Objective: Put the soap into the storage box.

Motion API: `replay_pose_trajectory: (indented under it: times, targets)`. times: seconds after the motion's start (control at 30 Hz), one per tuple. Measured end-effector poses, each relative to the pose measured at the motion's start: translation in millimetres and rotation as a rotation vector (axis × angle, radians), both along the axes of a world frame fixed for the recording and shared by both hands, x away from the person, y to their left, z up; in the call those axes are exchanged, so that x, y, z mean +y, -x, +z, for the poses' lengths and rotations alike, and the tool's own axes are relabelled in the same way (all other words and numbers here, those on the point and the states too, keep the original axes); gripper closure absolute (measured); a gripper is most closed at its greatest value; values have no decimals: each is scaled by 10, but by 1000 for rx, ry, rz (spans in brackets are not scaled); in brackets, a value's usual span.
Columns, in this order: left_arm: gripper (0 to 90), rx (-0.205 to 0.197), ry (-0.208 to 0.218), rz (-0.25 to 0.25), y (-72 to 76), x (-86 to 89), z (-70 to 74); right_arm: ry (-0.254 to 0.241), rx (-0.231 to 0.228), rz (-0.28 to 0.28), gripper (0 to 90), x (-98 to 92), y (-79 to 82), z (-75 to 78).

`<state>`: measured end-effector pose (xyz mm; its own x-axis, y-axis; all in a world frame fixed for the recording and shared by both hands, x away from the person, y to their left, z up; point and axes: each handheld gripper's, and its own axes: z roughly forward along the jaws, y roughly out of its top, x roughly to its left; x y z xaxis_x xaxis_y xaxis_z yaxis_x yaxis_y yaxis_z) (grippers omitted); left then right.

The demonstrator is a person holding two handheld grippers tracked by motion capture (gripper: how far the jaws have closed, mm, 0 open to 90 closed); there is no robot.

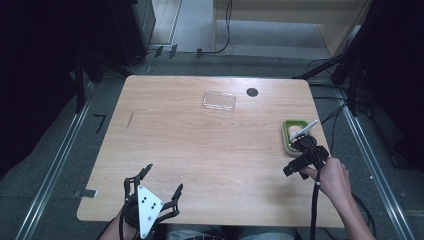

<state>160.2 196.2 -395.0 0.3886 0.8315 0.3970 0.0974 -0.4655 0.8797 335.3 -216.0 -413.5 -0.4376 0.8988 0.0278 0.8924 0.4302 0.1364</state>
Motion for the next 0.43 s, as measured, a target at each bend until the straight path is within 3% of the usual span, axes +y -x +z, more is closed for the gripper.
replay_pose_trajectory:
  times: [0.27,0.43]
  targets:
    - [99,0,0,0,0,-1,1,1,25,28,28,-36,227,-209]
    - [99,-2,-3,0,-2,6,-1,16,24,73,20,-33,367,-352]
